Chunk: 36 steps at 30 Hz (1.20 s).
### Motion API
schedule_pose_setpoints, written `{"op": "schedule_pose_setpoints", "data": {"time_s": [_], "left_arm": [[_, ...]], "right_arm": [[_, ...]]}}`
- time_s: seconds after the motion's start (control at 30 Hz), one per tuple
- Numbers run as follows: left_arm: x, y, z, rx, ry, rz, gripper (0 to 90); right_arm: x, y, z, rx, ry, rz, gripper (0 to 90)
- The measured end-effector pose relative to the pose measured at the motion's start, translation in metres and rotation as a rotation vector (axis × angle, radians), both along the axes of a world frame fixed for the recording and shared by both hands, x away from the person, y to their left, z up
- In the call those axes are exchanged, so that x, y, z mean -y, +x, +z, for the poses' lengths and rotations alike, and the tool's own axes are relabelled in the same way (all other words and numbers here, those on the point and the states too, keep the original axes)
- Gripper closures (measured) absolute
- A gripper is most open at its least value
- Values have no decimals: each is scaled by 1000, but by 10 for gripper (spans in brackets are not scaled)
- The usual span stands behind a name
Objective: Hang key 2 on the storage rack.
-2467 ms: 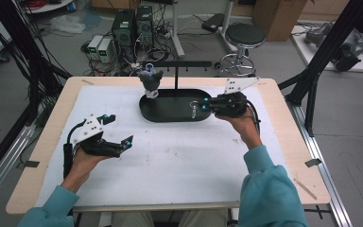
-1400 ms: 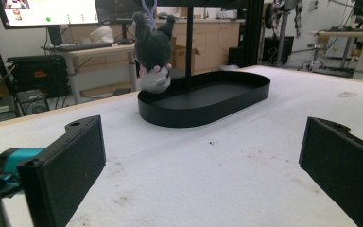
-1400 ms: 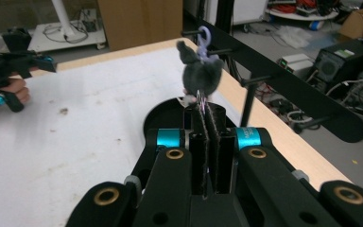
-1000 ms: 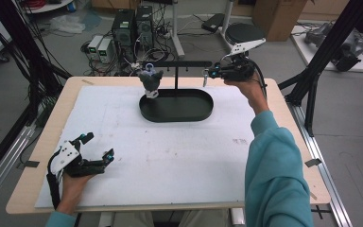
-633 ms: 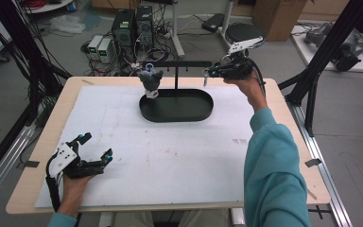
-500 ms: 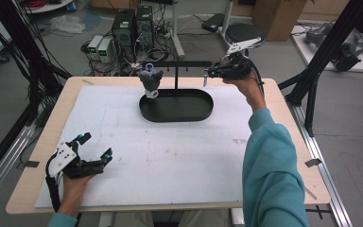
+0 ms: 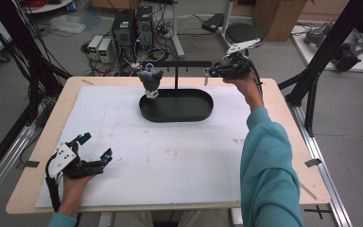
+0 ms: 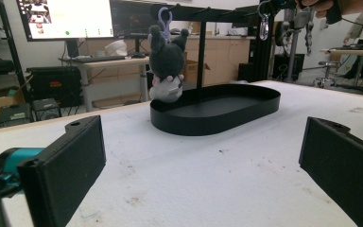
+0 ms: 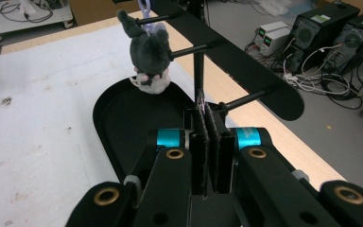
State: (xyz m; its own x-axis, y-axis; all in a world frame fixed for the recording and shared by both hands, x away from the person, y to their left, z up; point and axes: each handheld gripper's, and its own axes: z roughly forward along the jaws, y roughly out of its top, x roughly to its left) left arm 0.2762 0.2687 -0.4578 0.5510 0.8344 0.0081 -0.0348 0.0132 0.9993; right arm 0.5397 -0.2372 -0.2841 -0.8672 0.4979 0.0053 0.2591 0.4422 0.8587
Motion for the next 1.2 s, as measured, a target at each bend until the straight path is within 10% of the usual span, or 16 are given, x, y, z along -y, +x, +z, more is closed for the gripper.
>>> {"op": "schedule_pose_setpoints", "data": {"time_s": [1.2], "left_arm": [[0, 0, 0, 0, 0, -2, 17]], "right_arm": [[3, 17, -13, 29, 48, -33, 888]]}}
